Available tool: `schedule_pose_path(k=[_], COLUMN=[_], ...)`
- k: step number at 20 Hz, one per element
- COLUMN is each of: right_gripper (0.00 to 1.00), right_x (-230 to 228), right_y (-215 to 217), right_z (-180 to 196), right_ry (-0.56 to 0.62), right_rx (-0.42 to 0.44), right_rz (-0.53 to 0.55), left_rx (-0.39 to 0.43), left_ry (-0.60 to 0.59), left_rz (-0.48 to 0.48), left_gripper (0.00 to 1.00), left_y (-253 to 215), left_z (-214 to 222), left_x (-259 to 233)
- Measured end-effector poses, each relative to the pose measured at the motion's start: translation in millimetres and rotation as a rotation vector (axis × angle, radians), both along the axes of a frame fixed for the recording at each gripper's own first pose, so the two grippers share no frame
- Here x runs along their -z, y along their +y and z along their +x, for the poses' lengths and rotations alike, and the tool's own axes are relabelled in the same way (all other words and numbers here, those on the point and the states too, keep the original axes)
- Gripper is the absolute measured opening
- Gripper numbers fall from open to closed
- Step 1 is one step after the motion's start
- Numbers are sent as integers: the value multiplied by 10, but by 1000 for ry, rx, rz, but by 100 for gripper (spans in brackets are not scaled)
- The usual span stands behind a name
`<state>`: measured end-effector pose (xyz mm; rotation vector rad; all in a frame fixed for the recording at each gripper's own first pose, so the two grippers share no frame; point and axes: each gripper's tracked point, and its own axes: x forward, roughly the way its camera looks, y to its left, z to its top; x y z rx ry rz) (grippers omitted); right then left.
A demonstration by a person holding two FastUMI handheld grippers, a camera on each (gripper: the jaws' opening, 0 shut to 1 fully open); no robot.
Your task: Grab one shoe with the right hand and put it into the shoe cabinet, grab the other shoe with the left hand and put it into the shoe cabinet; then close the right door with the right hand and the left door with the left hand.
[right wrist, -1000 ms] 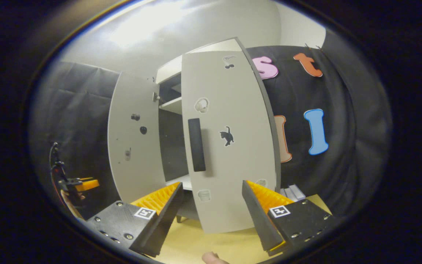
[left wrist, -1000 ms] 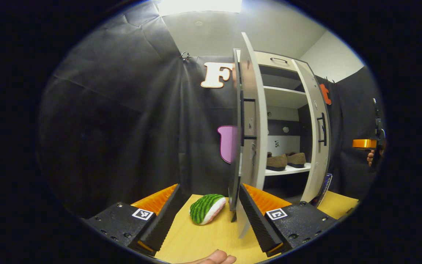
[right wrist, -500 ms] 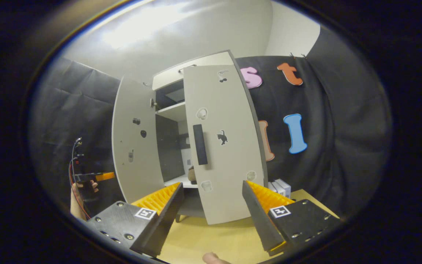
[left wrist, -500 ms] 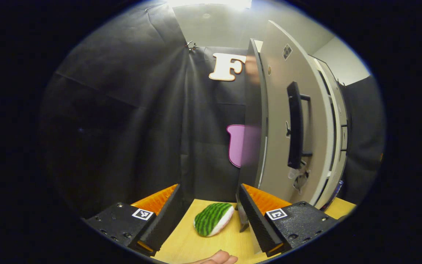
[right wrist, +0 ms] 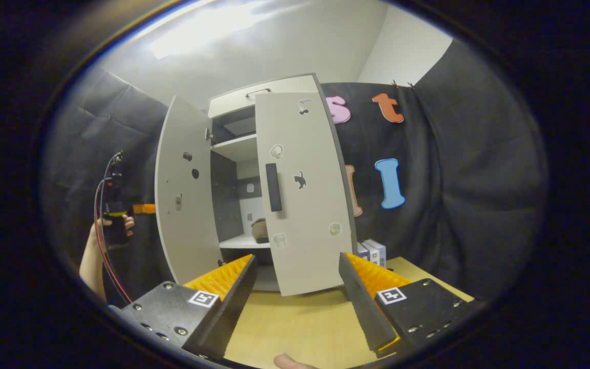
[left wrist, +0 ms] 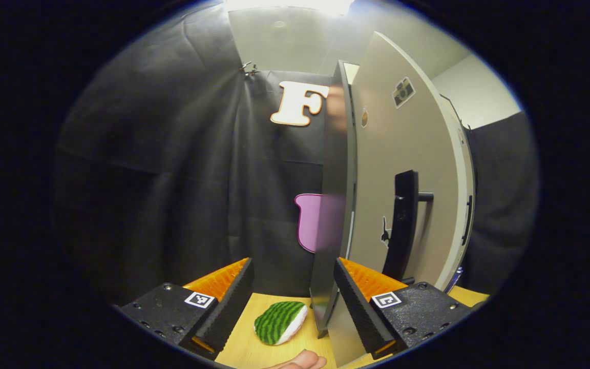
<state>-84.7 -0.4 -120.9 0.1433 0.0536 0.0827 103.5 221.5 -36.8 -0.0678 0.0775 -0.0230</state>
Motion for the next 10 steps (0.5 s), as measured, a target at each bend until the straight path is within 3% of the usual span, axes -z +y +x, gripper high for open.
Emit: schedule_pose_path(k=[4,7,8,10], right_gripper=[94,97,94,97], right_x=[-77,-85,-80,-118], right_y=[67,106,93,19], right_z=[-172,-288,-315,-341], right_ry=[-27,-37,-37,-48], right_rx=[-24,-44,-40,-7], right_rz=[-2,-18,-29,-20], left_rx=[25,56,70,91], left_ry=[55,83,94,104], left_rz=[-7,-31,-38,-55], left_gripper=[87,92,93,93], left_y=[-255,-498,-575,-735], left_z=[-8,7,21,38], left_x=[17,29,40,54])
